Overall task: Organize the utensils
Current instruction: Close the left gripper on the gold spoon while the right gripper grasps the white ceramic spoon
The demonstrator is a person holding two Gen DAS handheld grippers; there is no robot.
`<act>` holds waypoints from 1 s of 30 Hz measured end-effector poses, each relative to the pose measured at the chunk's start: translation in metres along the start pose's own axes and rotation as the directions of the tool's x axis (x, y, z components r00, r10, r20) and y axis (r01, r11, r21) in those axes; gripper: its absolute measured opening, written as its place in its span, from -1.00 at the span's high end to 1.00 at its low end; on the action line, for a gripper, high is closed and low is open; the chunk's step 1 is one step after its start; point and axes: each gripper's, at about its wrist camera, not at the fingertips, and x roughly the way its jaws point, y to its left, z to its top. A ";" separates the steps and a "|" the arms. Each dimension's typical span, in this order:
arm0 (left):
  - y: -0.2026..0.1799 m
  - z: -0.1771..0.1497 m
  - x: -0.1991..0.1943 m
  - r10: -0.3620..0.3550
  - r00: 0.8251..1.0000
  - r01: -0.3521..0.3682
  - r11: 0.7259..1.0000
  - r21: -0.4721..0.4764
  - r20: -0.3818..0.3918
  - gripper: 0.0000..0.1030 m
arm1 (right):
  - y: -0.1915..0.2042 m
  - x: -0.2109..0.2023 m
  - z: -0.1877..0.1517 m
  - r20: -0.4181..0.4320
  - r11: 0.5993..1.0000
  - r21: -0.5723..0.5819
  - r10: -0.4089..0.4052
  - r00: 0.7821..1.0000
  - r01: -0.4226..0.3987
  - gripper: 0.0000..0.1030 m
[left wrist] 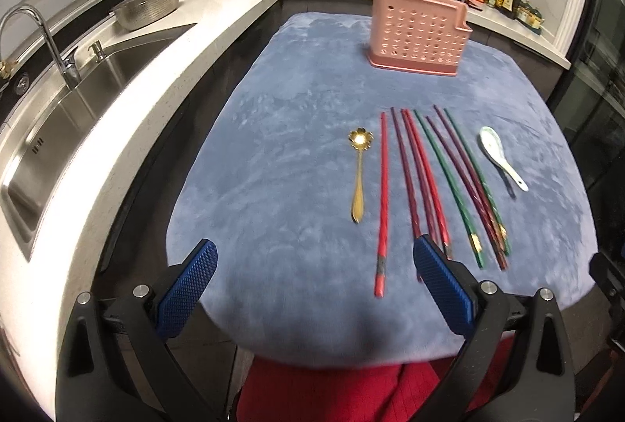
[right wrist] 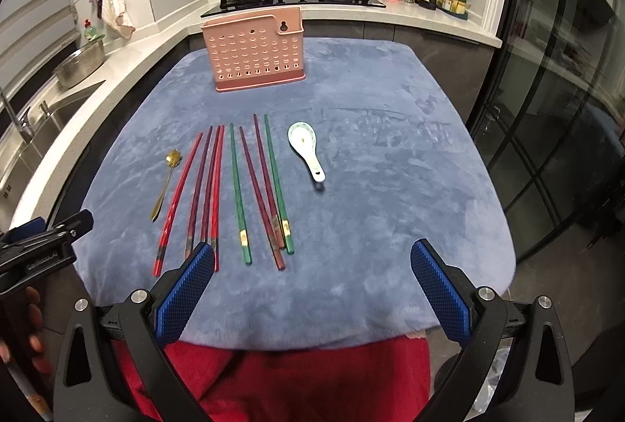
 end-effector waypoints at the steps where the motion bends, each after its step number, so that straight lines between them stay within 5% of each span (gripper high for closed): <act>1: 0.000 0.003 0.008 -0.003 1.000 0.003 1.000 -0.003 -0.010 -0.86 | -0.001 0.007 0.004 -0.004 1.000 0.002 0.000 1.000 0.000 -0.87; 18: -0.011 0.021 0.126 -0.107 0.974 0.099 0.994 -0.049 -0.200 -0.08 | -0.007 0.092 0.057 -0.056 1.000 0.024 0.019 0.998 -0.018 -0.83; 30: -0.009 0.024 0.132 -0.139 0.967 0.130 0.990 -0.053 -0.213 0.73 | -0.011 0.146 0.078 -0.101 0.995 0.040 0.091 0.991 -0.087 0.00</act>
